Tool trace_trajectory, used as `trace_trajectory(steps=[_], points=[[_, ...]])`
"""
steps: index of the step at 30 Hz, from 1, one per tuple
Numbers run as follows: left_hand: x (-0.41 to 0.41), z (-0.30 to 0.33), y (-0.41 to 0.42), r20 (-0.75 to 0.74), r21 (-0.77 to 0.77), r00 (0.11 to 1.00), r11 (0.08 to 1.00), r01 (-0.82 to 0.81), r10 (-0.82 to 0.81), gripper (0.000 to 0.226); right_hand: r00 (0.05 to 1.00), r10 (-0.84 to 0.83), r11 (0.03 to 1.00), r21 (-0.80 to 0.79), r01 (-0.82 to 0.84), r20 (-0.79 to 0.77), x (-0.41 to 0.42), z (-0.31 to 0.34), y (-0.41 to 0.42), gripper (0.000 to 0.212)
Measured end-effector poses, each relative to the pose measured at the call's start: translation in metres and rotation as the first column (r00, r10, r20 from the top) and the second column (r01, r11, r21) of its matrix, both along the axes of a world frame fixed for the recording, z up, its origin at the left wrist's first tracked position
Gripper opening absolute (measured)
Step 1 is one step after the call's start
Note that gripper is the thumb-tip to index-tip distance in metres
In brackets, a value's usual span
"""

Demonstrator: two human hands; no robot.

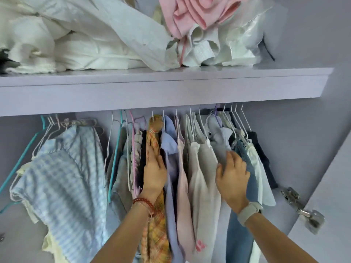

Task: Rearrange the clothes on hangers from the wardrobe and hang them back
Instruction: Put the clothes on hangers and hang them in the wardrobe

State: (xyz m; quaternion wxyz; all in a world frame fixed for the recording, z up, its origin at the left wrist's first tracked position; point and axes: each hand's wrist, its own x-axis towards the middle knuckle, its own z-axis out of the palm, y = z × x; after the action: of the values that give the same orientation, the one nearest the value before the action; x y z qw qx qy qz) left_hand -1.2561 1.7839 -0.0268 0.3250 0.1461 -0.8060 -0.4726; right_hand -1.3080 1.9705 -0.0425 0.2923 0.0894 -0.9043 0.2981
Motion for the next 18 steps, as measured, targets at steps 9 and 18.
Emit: trace_trajectory(steps=[9, 18], points=[[-0.004, 0.000, 0.015, 0.028, 0.062, 0.998, 0.996, -0.065, 0.063, 0.043, 0.926, 0.301, 0.948, -0.177, -0.264, 0.228, -0.033, -0.004, 0.022, 0.042], [-0.004, 0.006, 0.023, 0.103, -0.024, 0.994, 0.999, 0.027, -0.024, 0.042, 0.831, 0.521, 0.852, -0.164, -0.497, 0.193, -0.014, 0.004, 0.001, 0.038]])
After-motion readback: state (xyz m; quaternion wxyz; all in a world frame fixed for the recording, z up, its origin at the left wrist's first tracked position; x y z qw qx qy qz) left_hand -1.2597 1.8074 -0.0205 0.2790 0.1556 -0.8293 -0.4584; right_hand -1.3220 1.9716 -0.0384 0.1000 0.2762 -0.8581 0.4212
